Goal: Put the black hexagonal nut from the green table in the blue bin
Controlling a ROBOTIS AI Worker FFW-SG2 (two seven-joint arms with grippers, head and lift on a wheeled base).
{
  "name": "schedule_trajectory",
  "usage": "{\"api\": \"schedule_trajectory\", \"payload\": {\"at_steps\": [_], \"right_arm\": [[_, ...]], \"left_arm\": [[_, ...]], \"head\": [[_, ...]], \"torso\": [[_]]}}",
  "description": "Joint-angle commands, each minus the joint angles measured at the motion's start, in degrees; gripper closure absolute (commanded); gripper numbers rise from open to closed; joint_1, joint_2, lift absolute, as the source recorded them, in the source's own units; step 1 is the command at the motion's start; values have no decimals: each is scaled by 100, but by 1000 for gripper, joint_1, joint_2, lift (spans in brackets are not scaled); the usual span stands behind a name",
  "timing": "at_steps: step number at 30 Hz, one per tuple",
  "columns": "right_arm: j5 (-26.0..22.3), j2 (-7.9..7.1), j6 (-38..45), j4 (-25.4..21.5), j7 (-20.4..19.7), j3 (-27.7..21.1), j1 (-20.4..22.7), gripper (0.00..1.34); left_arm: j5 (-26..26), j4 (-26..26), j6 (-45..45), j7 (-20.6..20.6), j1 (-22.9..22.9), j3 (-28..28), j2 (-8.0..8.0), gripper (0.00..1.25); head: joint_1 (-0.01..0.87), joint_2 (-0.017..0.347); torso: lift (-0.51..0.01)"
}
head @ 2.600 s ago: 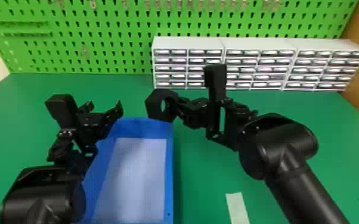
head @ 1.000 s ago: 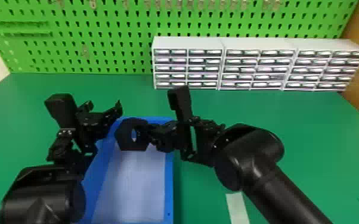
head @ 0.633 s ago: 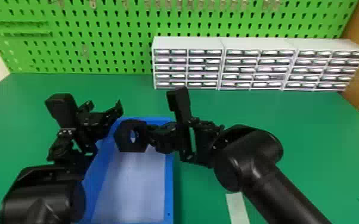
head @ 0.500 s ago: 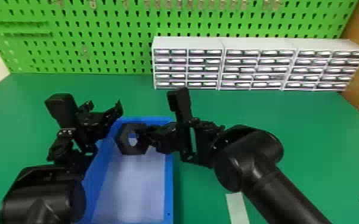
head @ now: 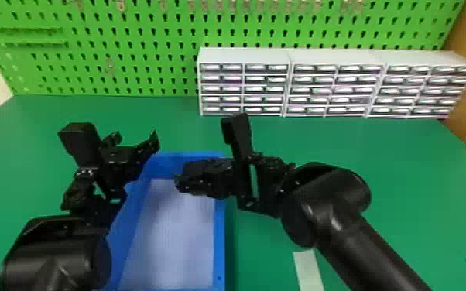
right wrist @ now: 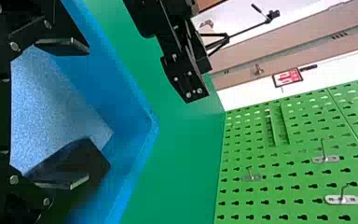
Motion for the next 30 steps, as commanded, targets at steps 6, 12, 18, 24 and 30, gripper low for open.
{"api": "schedule_trajectory", "payload": {"at_steps": [6, 12, 18, 24, 30], "right_arm": [[214, 7, -9, -71, 0, -232, 0, 194], [460, 33, -36, -211, 0, -496, 71, 193], [575, 42, -44, -299, 0, -724, 123, 193], [733, 42, -36, -448, 0, -988, 211, 193], [935, 42, -36, -642, 0, -1304, 325, 193]], "left_arm": [[5, -1, 0, 0, 0, -1, 0, 326], [5, -1, 0, 0, 0, -1, 0, 326], [5, -1, 0, 0, 18, -1, 0, 326], [-4, -1, 0, 0, 18, -1, 0, 326], [-4, -1, 0, 0, 9, -1, 0, 326]], "head": [[686, 51], [686, 51], [686, 51], [686, 51], [686, 51]], "torso": [[-97], [-97], [-97], [-97], [-97]]}}
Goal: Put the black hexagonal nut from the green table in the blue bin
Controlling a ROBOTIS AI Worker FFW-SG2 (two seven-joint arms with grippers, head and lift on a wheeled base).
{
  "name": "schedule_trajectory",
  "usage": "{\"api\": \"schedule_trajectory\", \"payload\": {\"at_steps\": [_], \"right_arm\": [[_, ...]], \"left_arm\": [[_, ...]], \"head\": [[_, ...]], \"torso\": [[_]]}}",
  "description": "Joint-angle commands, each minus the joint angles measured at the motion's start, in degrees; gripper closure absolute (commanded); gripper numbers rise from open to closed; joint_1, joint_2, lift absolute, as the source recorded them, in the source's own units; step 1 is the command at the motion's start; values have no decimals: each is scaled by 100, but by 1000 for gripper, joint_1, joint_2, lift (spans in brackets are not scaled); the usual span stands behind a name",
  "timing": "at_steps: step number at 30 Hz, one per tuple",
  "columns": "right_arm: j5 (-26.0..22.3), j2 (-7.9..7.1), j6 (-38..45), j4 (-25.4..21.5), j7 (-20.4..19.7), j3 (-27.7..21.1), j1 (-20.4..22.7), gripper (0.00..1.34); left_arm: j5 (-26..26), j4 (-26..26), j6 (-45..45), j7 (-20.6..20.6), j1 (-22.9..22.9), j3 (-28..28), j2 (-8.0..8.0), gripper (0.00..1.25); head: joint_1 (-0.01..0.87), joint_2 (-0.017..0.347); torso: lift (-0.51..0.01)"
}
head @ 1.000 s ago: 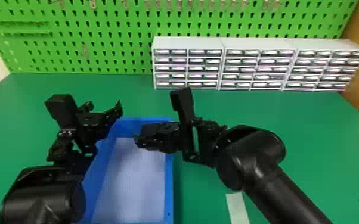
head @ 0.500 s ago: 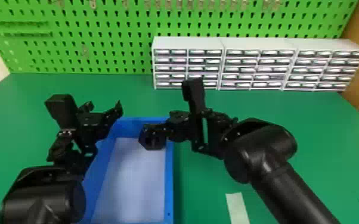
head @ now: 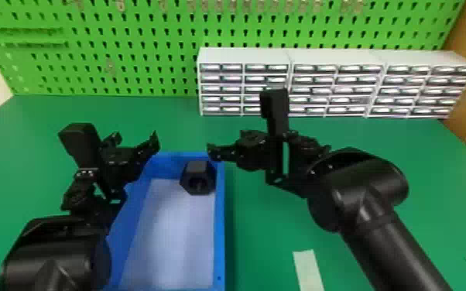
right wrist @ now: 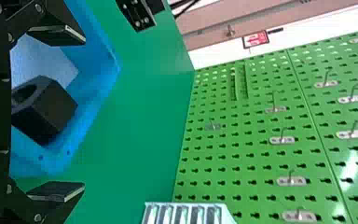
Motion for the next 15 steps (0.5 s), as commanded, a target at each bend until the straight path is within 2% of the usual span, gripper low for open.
{"api": "schedule_trajectory", "payload": {"at_steps": [1, 15], "right_arm": [[152, -7, -4, -153, 0, -260, 92, 193], [803, 11, -242, -725, 0, -1183, 549, 193]], "left_arm": [[-1, 0, 0, 0, -2, 0, 0, 326], [-1, 0, 0, 0, -11, -26, 0, 326]], "head": [[686, 51], [686, 51]], "torso": [[-97], [-97]]}}
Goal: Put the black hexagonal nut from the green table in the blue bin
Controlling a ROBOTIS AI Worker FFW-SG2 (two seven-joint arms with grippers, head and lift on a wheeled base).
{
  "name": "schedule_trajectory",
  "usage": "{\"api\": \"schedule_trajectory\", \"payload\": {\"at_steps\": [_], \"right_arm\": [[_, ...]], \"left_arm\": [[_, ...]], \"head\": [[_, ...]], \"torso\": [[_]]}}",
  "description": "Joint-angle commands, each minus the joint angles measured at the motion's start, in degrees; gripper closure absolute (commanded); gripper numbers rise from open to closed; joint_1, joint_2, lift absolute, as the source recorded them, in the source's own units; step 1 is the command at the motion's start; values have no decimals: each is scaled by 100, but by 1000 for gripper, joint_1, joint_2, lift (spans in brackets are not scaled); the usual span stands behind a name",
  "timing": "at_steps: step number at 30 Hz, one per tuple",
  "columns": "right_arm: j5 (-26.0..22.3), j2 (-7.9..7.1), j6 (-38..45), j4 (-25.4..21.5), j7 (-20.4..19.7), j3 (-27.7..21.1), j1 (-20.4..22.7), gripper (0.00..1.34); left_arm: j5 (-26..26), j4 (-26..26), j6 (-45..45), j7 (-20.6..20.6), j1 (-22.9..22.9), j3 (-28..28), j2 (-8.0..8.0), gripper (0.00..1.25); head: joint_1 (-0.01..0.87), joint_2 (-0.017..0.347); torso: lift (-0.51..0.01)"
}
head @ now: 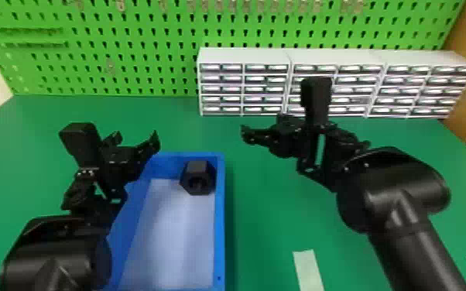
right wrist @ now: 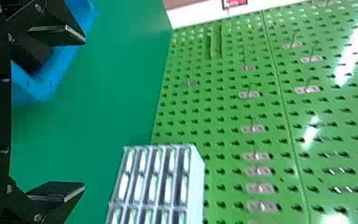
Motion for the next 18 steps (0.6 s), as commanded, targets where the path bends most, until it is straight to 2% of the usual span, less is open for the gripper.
{"api": "schedule_trajectory", "payload": {"at_steps": [1, 13, 18], "right_arm": [[152, -1, -34, -179, 0, -336, 156, 193], [715, -27, -272, -610, 0, -1057, 569, 197], [785, -10, -544, -680, -9, -1320, 780, 197]], "left_arm": [[0, 0, 0, 0, 0, -9, 0, 326], [0, 0, 0, 9, 0, -18, 0, 326], [0, 0, 0, 9, 0, -18, 0, 326]], "head": [[686, 51], [686, 51], [686, 51]], "torso": [[-97], [-97], [-97]]}}
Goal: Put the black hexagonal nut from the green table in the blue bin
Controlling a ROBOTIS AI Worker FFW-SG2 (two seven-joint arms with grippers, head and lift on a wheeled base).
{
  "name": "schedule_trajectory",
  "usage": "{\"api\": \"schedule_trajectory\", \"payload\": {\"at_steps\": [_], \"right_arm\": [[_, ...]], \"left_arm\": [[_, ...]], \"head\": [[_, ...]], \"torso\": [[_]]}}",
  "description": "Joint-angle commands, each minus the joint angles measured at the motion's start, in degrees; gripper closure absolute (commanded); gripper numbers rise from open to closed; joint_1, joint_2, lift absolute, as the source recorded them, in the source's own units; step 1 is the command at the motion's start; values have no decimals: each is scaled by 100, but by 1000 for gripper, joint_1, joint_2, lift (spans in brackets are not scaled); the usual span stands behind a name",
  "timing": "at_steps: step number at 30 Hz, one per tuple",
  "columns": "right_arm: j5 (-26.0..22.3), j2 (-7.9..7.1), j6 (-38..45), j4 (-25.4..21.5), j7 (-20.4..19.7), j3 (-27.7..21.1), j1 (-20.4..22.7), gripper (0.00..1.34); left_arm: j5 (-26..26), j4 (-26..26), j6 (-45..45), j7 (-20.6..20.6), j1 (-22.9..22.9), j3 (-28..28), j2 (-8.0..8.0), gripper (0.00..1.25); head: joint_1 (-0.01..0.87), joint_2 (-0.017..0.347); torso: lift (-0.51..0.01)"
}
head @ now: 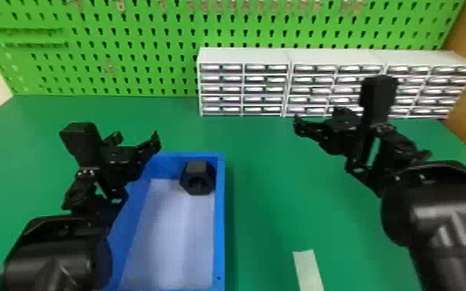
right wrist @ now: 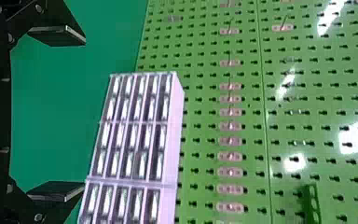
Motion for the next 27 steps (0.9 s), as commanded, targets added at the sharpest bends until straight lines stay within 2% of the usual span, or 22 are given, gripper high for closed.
{"api": "schedule_trajectory", "payload": {"at_steps": [1, 8, 27], "right_arm": [[87, 40, -238, -75, -8, -270, 206, 197], [263, 146, -696, -110, -8, -622, 461, 199], [298, 190, -1363, -110, -8, -1149, 1138, 203]], "left_arm": [[0, 0, 0, 8, 0, -1, 0, 326], [9, 0, 0, 8, 0, -1, 0, 326], [27, 0, 0, 8, -9, 8, -9, 326]], "head": [[686, 51], [686, 51], [686, 51]], "torso": [[-97], [-97], [-97]]}}
